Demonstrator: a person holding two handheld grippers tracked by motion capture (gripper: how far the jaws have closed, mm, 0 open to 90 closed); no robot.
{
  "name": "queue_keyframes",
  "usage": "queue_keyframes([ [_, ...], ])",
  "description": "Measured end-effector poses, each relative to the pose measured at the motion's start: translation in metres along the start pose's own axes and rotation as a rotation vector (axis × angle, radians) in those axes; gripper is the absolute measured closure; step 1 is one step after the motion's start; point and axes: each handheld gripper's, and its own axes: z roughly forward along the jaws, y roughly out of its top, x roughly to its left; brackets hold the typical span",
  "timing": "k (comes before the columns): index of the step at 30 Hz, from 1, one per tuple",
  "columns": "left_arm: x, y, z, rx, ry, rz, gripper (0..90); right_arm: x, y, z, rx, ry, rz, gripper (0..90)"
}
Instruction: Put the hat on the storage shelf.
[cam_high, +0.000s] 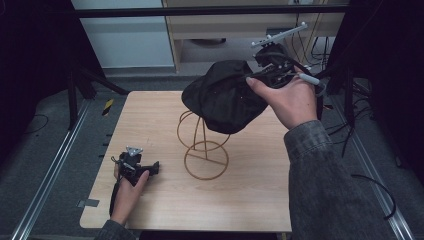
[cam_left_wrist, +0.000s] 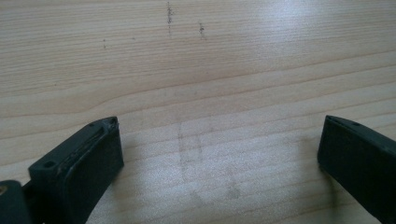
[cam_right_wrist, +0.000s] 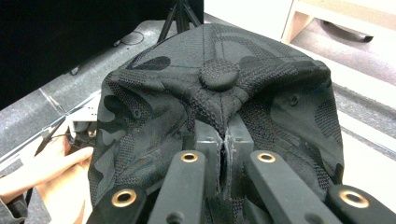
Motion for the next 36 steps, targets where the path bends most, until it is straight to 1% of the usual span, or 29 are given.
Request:
queue_keyframes([
  [16,0.000,0.000,0.000,0.000,0.000,0.000,0.0,0.011,0.004,0.016,0.020,0.029,-0.014,87.3],
  [28,0.000,0.000,0.000,0.000,0.000,0.000,0.0,0.015,0.006,0.023,0.029,0.046,-0.019,87.3],
  [36,0.000,0.000,0.000,0.001,0.000,0.002,0.0,0.017,0.007,0.030,0.049,0.054,-0.023,87.2],
])
